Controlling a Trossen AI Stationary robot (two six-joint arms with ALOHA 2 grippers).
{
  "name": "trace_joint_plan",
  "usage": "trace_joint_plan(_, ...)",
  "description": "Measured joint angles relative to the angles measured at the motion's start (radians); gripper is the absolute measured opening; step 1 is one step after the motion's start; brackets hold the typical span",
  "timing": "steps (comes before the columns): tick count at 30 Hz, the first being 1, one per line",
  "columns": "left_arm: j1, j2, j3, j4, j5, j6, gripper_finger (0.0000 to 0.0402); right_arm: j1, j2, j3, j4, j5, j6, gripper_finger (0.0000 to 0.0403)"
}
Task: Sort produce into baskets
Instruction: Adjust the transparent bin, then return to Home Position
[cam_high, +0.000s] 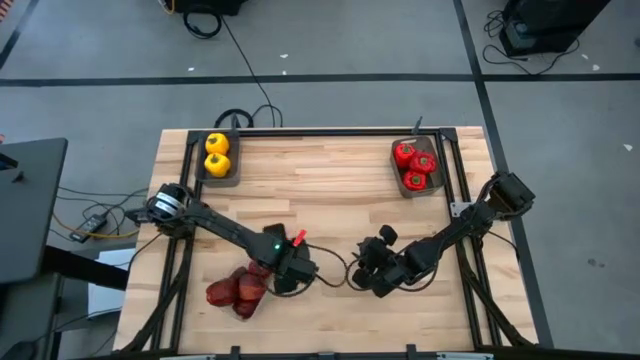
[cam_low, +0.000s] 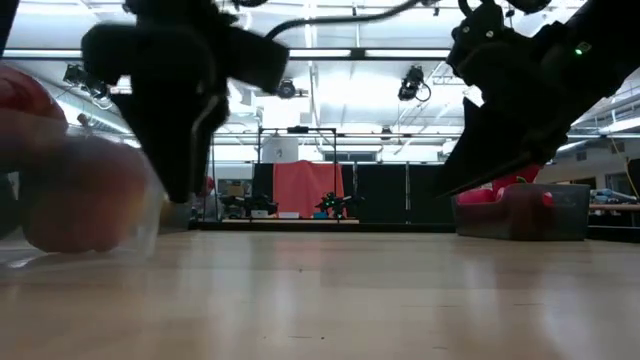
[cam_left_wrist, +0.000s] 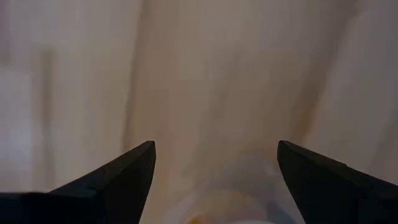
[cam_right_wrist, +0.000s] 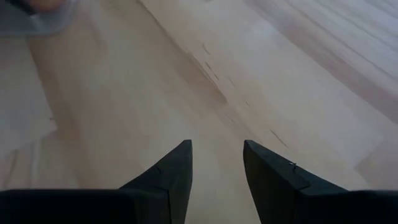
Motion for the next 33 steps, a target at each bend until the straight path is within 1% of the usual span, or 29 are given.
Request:
trace_joint_plan(8,-0.011,0.003,-0.003,-0.306,-0.022,-0.119,0.0339,0.005,-0.002,0.001,0.017,0.008,-0.009,0.0154)
trace_joint_plan(12,-0.044,0.003,-0.003,-0.393,-0.037,-0.192,0.0339,0.01,-0.002,0.001,0.016,0.015,-0.013,0.0154)
trace_joint_plan(17,-0.092,0.003,-0.003,-0.447,-0.026,-0.265,0.0339,0.016,-0.002,0.001,0.018,0.017,-0.028,0.0154)
trace_joint_plan(21,-0.12,-0.001,0.003,-0.456,-0.045,-0.32,0.0339,0.024,-0.002,0.001,0.019,0.037,-0.03,0.0154)
trace_joint_plan(28,-0.123,-0.001,0.08,-0.482,-0.071,-0.327,0.0339,0.031,-0.002,0.0,0.027,0.053,-0.028,0.0154)
trace_joint_plan(31,-0.123,-0.002,0.136,-0.509,-0.129,-0.328,0.0339,0.045,-0.001,0.001,0.03,0.073,-0.022,0.0154)
trace_joint_plan(33,-0.123,-0.002,0.178,-0.513,-0.201,-0.328,0.0339,0.052,-0.011,0.001,0.034,0.098,0.006,0.0154)
